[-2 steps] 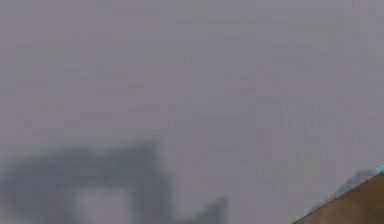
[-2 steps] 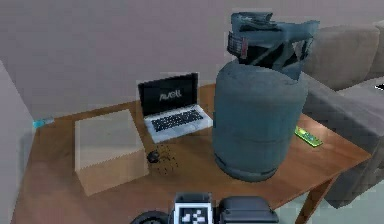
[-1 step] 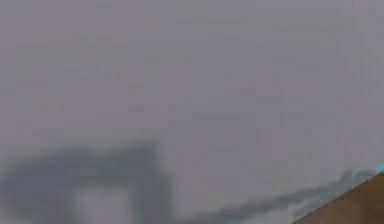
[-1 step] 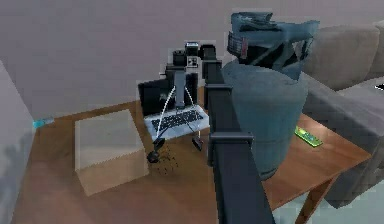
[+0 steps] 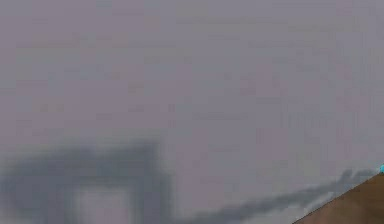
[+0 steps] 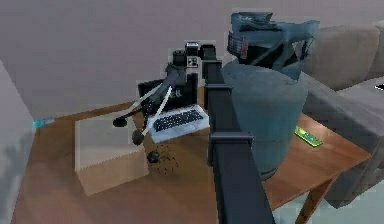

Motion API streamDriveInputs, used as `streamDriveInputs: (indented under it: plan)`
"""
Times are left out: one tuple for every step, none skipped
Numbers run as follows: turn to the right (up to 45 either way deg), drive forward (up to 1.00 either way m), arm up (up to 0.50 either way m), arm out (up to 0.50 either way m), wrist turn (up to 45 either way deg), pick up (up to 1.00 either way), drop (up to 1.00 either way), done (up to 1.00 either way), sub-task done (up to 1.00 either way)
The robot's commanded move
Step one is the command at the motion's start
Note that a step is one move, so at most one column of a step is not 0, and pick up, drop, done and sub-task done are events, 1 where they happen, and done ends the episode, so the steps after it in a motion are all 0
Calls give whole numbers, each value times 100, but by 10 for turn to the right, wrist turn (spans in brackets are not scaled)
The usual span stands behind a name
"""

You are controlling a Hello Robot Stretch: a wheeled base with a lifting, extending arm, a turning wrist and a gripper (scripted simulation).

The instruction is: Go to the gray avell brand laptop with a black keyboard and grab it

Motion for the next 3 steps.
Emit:
streamDriveInputs:
  plan:
    - [0,0,0,0,450,0,0,0,0]
    - [0,0,0,0,420,0,0,0,0]
    - [0,0,-30,0,0,0,0,0,0]
